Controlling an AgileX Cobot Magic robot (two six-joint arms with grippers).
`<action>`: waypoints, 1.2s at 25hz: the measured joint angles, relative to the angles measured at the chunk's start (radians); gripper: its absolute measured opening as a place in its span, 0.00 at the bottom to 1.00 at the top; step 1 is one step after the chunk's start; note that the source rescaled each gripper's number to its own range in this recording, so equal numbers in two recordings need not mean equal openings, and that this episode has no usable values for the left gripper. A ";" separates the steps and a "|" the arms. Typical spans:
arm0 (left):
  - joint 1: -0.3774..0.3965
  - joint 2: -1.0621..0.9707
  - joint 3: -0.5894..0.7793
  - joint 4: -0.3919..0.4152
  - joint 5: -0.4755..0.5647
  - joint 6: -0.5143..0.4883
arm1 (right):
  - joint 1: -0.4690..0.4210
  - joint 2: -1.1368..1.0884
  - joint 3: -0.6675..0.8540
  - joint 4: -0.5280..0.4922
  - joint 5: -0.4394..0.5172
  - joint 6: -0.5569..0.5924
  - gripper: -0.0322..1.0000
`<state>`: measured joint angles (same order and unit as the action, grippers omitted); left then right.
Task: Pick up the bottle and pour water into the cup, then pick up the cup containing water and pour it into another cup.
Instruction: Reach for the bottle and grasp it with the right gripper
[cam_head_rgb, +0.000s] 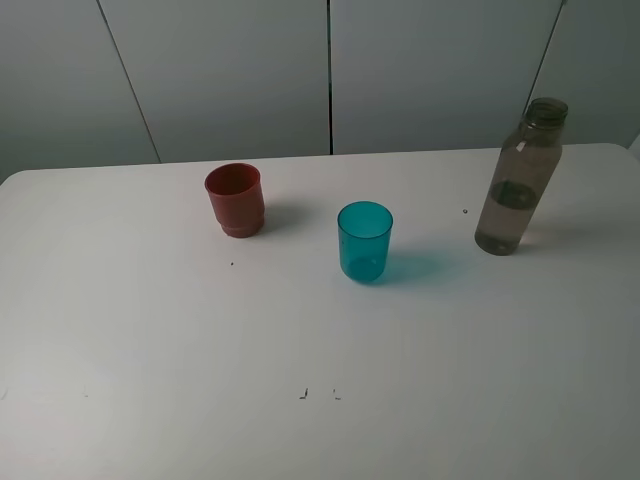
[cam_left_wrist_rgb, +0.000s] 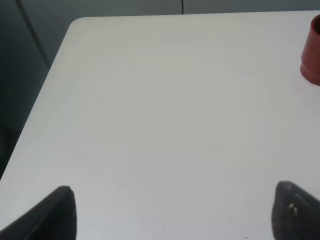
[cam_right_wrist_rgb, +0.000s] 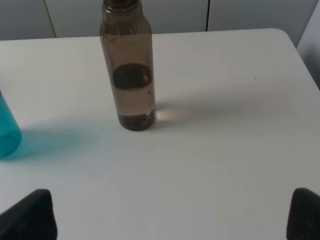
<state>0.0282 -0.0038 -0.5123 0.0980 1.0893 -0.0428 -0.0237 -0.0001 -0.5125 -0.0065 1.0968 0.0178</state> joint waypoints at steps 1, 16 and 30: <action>0.000 0.000 0.000 0.000 0.000 0.000 | 0.000 0.000 0.000 0.000 0.000 0.000 1.00; 0.000 0.000 0.000 0.000 0.000 -0.002 | 0.000 0.000 0.000 0.000 0.000 0.000 1.00; 0.000 0.000 0.000 0.000 0.000 -0.002 | 0.000 0.000 0.000 0.000 0.000 0.000 1.00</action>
<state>0.0282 -0.0038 -0.5123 0.0980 1.0893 -0.0448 -0.0237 -0.0001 -0.5125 -0.0065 1.0968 0.0178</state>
